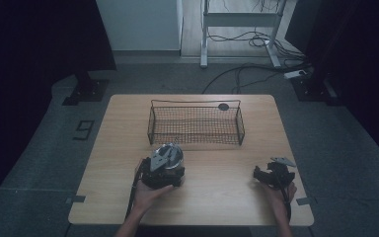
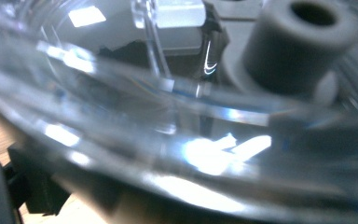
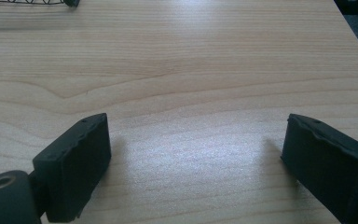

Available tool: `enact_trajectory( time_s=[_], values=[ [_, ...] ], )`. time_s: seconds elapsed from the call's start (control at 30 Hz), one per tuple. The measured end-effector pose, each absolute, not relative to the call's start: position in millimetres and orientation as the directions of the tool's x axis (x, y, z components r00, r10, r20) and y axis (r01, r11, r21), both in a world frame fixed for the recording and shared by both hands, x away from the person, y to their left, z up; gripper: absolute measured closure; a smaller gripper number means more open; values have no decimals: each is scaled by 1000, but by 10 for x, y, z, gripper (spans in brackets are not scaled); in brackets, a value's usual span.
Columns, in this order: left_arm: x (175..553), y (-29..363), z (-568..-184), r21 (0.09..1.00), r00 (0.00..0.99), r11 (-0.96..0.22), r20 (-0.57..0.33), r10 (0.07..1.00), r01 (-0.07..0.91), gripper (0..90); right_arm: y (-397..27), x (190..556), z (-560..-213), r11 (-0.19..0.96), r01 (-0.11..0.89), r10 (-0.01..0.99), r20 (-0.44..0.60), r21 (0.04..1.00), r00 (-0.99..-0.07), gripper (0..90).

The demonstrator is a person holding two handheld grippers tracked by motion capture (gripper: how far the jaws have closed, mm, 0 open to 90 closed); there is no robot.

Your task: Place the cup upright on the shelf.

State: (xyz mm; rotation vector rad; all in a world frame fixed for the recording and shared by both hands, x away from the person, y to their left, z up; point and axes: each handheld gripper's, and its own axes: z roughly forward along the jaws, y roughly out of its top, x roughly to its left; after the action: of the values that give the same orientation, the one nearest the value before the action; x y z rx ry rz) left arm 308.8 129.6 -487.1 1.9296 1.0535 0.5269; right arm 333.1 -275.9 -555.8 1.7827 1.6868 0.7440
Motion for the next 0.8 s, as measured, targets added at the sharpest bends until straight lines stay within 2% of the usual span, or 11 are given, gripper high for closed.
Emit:
enact_trajectory(
  time_s=[0.37,0.8],
  values=[
    [3086,1305,-4878,844,560,-280,-30,828,459,35,-2759,3331,-5558,-44,682,999,12,730,51,79],
    [3052,1411,-4778,855,555,-236,-72,829,463,38,-2759,3331,-5558,-44,681,999,12,731,51,80]
  ],
)
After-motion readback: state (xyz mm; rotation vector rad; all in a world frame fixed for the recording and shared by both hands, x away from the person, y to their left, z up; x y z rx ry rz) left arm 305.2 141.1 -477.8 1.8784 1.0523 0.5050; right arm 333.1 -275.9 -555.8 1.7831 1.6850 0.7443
